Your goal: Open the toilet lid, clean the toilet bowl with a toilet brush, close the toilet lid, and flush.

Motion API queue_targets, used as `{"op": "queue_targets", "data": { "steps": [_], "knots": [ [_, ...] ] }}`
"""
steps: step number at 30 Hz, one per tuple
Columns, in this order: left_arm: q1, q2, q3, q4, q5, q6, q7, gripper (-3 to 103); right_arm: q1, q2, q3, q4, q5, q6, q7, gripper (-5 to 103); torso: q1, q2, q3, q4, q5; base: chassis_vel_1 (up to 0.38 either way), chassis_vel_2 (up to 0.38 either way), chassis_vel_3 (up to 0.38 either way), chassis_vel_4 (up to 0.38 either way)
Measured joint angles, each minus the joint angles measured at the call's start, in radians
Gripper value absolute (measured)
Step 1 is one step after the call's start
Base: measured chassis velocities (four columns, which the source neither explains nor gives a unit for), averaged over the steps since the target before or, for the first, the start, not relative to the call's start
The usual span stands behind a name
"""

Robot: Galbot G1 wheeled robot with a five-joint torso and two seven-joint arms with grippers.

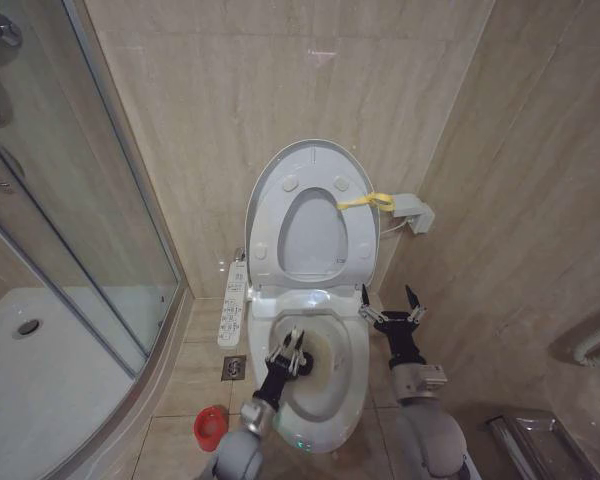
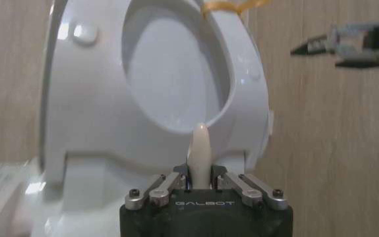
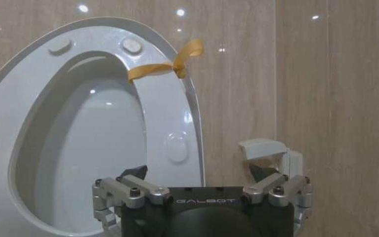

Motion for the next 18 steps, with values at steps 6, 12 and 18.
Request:
{"op": "queue_targets", "data": {
  "steps": [6, 12, 18],
  "knots": [
    [-0.105, -0.046, 0.059, 0.0, -0.014, 0.027, 0.003, 21, 0.0, 0.0, 0.0, 0.0, 0.0, 0.0, 0.0, 100, 0.0, 0.0, 0.0, 0.0, 0.0001, 0.0, 0.0, 0.0, 0.0],
    [-0.147, -0.082, 0.097, 0.044, -0.017, 0.03, 0.004, 21, 0.0, 0.0, 0.0, 0.0, 0.0, 0.0, 0.0, 100, 0.0, 0.0, 0.0, 0.0002, 0.0003, 0.0, 0.0, 0.0, 0.0],
    [-0.158, -0.101, 0.11, 0.104, -0.024, 0.012, 0.016, 21, 0.0, 0.0, 0.0, 0.0, 0.0, 0.0, 0.0, 100, 0.0, 0.0, 0.0, 0.0003, 0.0002, 0.0, 0.0, 0.0, 0.0]
  ]
}}
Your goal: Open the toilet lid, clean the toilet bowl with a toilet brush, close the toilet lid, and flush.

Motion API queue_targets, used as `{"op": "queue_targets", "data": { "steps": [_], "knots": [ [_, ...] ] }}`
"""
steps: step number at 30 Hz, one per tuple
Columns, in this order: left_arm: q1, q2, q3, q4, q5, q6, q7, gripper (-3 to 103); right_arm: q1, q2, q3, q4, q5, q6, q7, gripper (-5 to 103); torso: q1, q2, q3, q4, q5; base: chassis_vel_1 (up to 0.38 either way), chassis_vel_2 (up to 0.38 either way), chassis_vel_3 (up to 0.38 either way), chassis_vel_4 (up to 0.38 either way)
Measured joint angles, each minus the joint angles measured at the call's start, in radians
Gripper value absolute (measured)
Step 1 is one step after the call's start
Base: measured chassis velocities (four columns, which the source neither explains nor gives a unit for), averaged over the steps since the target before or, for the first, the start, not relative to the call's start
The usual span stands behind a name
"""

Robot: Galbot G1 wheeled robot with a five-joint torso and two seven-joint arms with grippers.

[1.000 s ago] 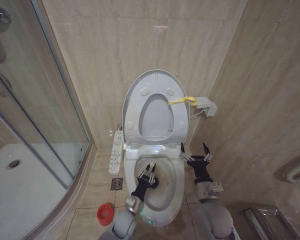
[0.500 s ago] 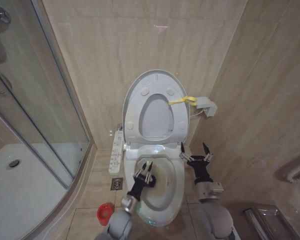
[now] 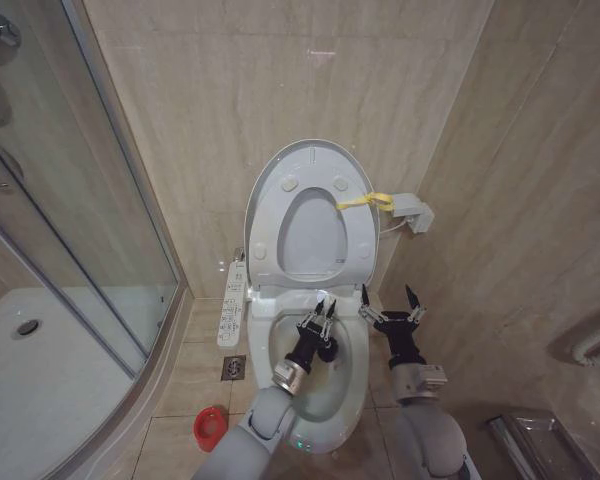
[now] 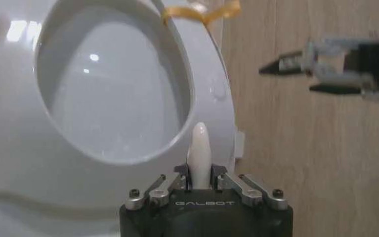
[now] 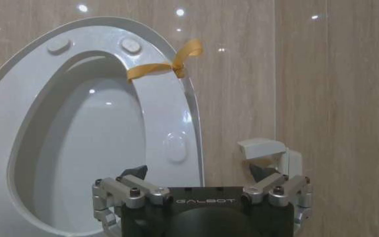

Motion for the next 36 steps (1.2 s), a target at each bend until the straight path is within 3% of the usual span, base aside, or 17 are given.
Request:
{"op": "queue_targets", "data": {
  "steps": [3, 14, 19, 28, 32, 36],
  "knots": [
    [-0.006, -0.006, -0.001, 0.063, 0.003, -0.022, 0.006, 21, 0.0, 0.0, 0.0, 0.0, 0.0, 0.0, 0.0, 100, 0.0, 0.0, 0.0, 0.0002, 0.0, 0.0, 0.0, 0.0, 0.0],
    [-0.055, -0.034, 0.025, 0.038, -0.006, -0.006, 0.008, 21, 0.0, 0.0, 0.0, 0.0, 0.0, 0.0, 0.0, 100, 0.0, 0.0, 0.0, -0.0003, -0.0002, 0.0, 0.0, 0.0, 0.0],
    [-0.057, -0.038, 0.019, 0.113, 0.009, -0.026, 0.015, 21, 0.0, 0.0, 0.0, 0.0, 0.0, 0.0, 0.0, 100, 0.0, 0.0, 0.0, 0.0002, -0.0002, 0.0, 0.0, 0.0, 0.0],
    [-0.072, -0.035, 0.019, 0.06, 0.002, -0.011, 0.015, 21, 0.0, 0.0, 0.0, 0.0, 0.0, 0.0, 0.0, 100, 0.0, 0.0, 0.0, -0.0003, -0.0001, 0.0, 0.0, 0.0, 0.0],
    [-0.064, -0.048, 0.009, 0.148, 0.03, -0.041, 0.026, 21, 0.0, 0.0, 0.0, 0.0, 0.0, 0.0, 0.0, 100, 0.0, 0.0, 0.0, 0.0002, -0.0001, 0.0, 0.0, 0.0, 0.0],
    [-0.06, -0.049, 0.002, 0.145, 0.037, -0.049, 0.027, 21, 0.0, 0.0, 0.0, 0.0, 0.0, 0.0, 0.0, 100, 0.0, 0.0, 0.0, 0.0002, -0.0001, 0.0, 0.0, 0.0, 0.0]
  ]
}}
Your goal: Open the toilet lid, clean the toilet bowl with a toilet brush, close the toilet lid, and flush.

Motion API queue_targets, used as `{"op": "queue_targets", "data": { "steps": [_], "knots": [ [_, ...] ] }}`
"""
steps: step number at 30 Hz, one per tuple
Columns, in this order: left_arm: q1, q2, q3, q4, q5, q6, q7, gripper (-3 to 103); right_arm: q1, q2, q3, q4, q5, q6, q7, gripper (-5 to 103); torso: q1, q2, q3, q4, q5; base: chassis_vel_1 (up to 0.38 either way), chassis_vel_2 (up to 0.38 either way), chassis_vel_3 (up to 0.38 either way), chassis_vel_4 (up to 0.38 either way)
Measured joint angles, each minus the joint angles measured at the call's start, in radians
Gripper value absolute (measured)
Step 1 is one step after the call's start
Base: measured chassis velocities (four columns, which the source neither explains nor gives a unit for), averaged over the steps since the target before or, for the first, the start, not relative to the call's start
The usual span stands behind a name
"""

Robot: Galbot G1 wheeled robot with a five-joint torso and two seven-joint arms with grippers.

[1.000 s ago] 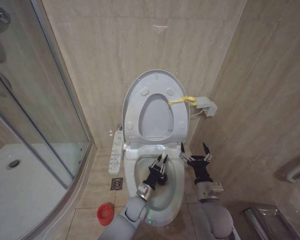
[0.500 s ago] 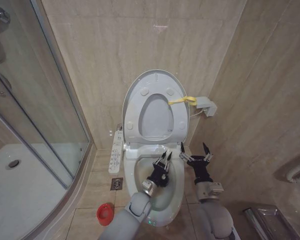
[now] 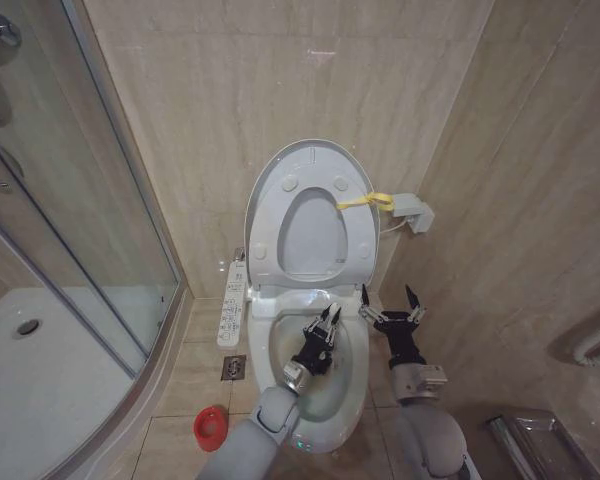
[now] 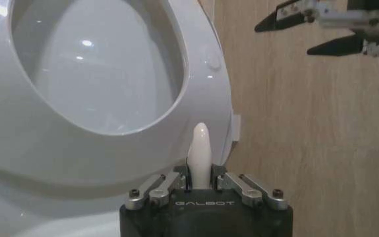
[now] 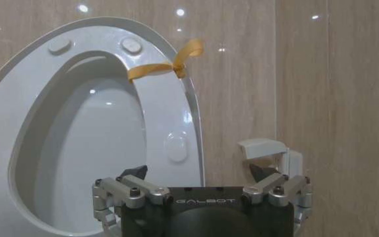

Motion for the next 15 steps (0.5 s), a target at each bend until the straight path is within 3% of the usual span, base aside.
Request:
{"op": "queue_targets", "data": {
  "steps": [6, 12, 15],
  "knots": [
    [-0.004, 0.006, 0.012, -0.092, -0.017, 0.028, -0.002, 21, 0.0, 0.0, 0.0, 0.0, 0.0, 0.0, 0.0, 100, 0.0, 0.0, 0.0, -0.0005, 0.0, 0.0, 0.0, 0.0, 0.0],
    [0.004, 0.002, 0.004, -0.002, 0.002, 0.008, -0.001, 21, 0.0, 0.0, 0.0, 0.0, 0.0, 0.0, 0.0, 100, 0.0, 0.0, 0.0, -0.0001, 0.0, 0.0, 0.0, 0.0, 0.0],
    [0.002, 0.01, 0.002, -0.016, 0.002, 0.009, -0.001, 21, 0.0, 0.0, 0.0, 0.0, 0.0, 0.0, 0.0, 100, 0.0, 0.0, 0.0, -0.0001, 0.0, 0.0, 0.0, 0.0, 0.0]
  ]
}}
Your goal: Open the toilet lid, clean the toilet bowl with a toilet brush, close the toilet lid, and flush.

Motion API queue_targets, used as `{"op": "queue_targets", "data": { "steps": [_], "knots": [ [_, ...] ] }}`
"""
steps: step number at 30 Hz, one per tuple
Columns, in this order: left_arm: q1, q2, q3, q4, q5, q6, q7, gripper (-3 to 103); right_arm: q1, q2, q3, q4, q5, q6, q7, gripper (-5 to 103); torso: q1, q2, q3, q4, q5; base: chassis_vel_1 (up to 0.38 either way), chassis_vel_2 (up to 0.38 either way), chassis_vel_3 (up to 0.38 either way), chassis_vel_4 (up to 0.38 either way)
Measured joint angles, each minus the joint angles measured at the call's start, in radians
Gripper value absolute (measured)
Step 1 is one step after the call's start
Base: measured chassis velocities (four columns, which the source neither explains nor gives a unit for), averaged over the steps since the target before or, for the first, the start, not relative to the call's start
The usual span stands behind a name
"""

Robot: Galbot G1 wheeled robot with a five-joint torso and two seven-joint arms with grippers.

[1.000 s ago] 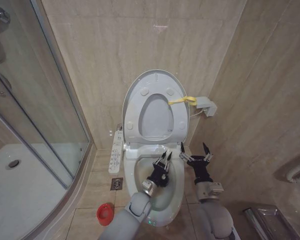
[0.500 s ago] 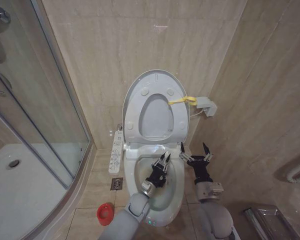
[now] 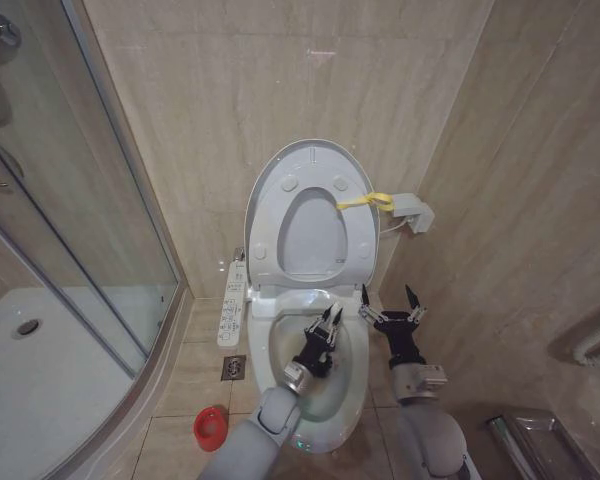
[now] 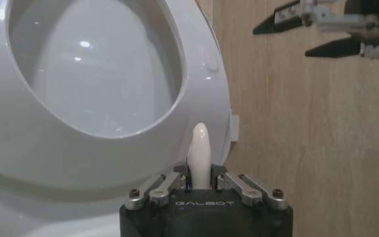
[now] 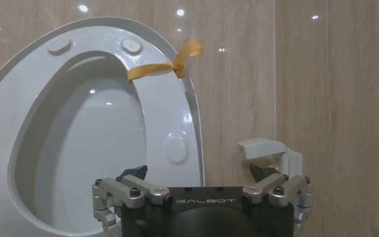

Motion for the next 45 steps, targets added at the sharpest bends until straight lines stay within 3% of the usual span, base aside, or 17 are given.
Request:
{"op": "queue_targets", "data": {
  "steps": [7, 18, 31, 45],
  "knots": [
    [-0.002, 0.015, 0.024, -0.103, -0.071, 0.051, -0.002, 21, 0.0, 0.0, 0.0, 0.0, 0.0, 0.0, 0.0, 100, 0.0, 0.0, 0.0, -0.0005, -0.0002, 0.0, 0.0, 0.0, 0.0],
    [-0.014, 0.038, -0.044, 0.048, -0.033, -0.005, 0.007, 21, 0.0, 0.0, 0.0, 0.0, 0.0, 0.0, 0.0, 100, 0.0, 0.0, 0.0, -0.0001, -0.0001, 0.0, 0.0, 0.0, 0.0],
    [-0.024, 0.034, -0.041, 0.164, -0.029, -0.035, 0.033, 21, 0.0, 0.0, 0.0, 0.0, 0.0, 0.0, 0.0, 100, 0.0, 0.0, 0.0, 0.0, 0.0, 0.0, 0.0, 0.0, 0.0],
    [-0.02, -0.002, -0.007, 0.027, 0.037, -0.054, 0.01, 21, 0.0, 0.0, 0.0, 0.0, 0.0, 0.0, 0.0, 100, 0.0, 0.0, 0.0, -0.0004, 0.0, 0.0, 0.0, 0.0, 0.0]
  ]
}}
